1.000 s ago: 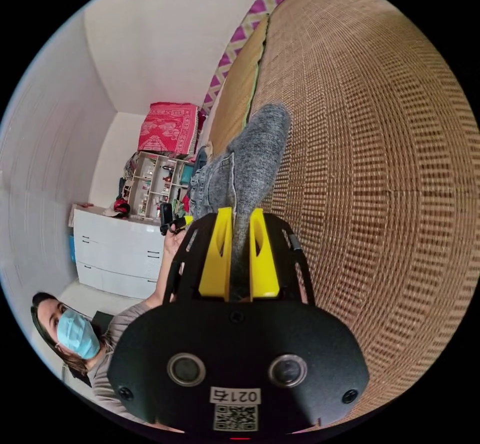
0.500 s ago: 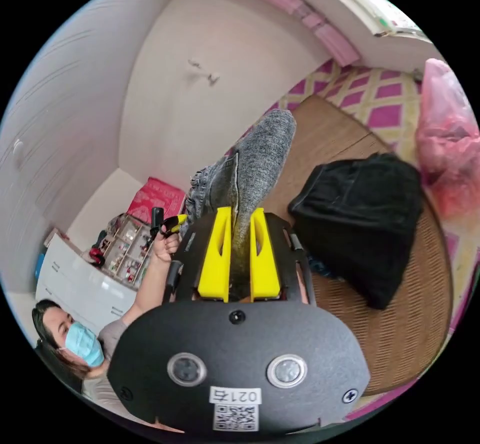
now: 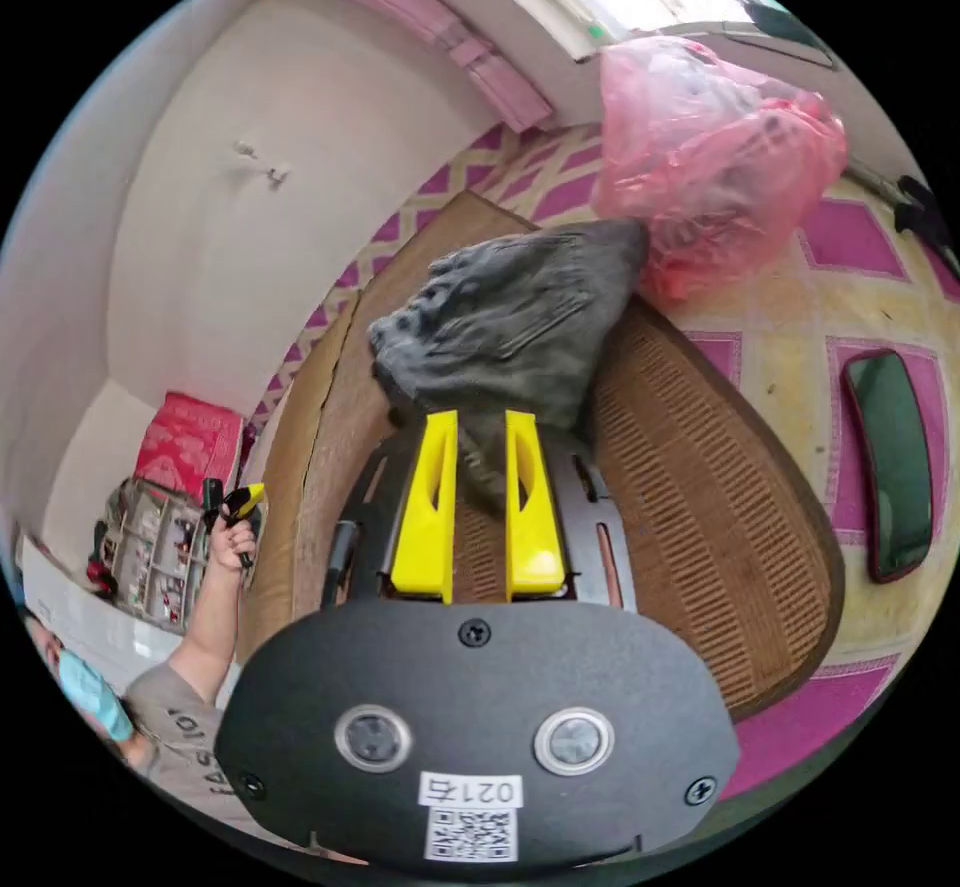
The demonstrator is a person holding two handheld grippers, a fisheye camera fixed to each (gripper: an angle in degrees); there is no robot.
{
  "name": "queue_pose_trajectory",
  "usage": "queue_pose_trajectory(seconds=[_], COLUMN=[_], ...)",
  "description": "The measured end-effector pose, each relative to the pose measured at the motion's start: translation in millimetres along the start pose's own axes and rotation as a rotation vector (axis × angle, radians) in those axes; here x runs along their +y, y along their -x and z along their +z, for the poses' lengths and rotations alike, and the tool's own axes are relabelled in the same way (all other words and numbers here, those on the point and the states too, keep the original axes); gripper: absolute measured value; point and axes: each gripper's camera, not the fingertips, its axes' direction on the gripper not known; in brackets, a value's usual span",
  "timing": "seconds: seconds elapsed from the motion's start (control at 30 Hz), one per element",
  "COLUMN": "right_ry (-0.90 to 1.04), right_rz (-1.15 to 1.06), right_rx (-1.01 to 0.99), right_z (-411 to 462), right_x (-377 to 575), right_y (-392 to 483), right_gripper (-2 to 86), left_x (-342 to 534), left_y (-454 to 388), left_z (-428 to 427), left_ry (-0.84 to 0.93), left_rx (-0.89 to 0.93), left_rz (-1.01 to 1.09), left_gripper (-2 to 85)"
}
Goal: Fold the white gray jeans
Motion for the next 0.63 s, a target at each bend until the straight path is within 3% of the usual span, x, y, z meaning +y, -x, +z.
queue_pose_trajectory(seconds=[0.2,0.37,0.63], right_ry=[0.138,0.363,0.474], right_rz=[-0.316,-0.661,-1.299], right_rx=[-0.142,-0.235,-0.206], right_z=[57.7,157.8,310.2], right_x=[28.1,67.0,221.7], right_y=[236.5,485.6,896.4], right_gripper=[6.0,8.4,9.0], left_x=[181.6,336.1,469.6], left_y=[12.4,24.1,129.3], left_z=[-145.4,-309.5,-457.0], left_ry=[-0.027,-0.275,-0.642], left_rx=[0.012,-0.255,-0.028], left_rz=[0.065,0.1,0.048], left_gripper=[-1.0,-0.9,-0.9])
